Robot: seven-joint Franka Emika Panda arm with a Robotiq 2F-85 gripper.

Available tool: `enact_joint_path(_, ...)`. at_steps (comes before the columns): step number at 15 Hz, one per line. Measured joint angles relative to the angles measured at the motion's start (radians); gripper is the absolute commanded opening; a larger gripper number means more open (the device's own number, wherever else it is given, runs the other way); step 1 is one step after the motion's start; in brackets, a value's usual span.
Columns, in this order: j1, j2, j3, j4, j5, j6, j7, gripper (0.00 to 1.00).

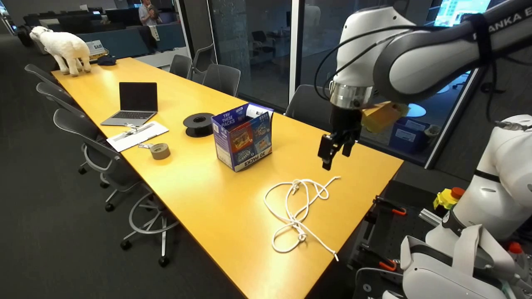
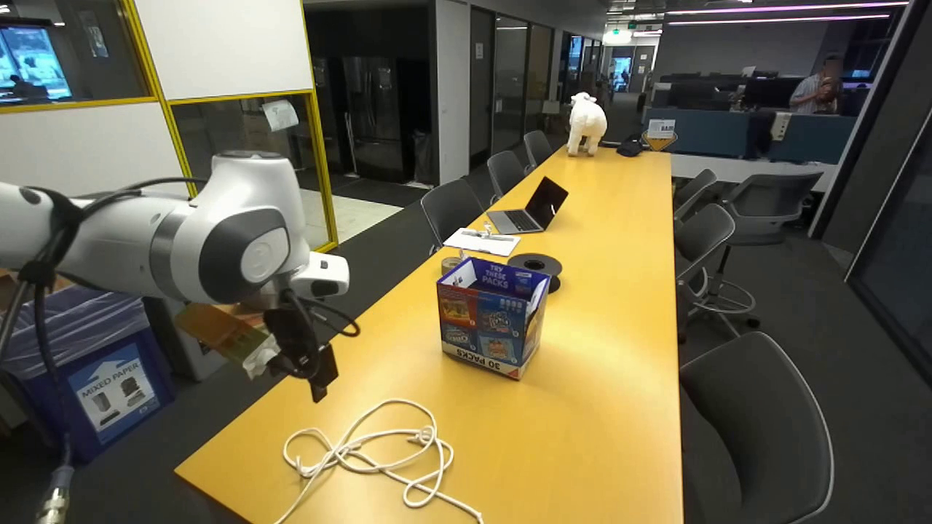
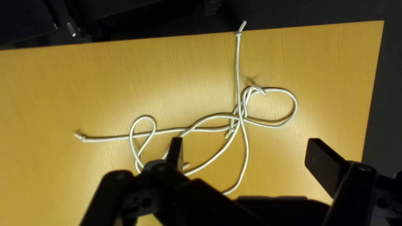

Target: Put the white ropes inside the blue box

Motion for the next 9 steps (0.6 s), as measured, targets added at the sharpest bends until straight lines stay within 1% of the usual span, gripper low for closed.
enact_joint_path(2,0.0,0.058,0.068,-0.021,0.004,0.047,0.155,1.0)
enact_joint_path(4,0.0,0.127,0.109,-0.04,0.011,0.1,0.283,1.0)
enact_joint_path(6,0.0,0.207,0.124,-0.054,0.012,0.175,0.397,1.0)
enact_joint_path(9,0.0,0.349,0.126,-0.058,0.012,0.319,0.539,1.0)
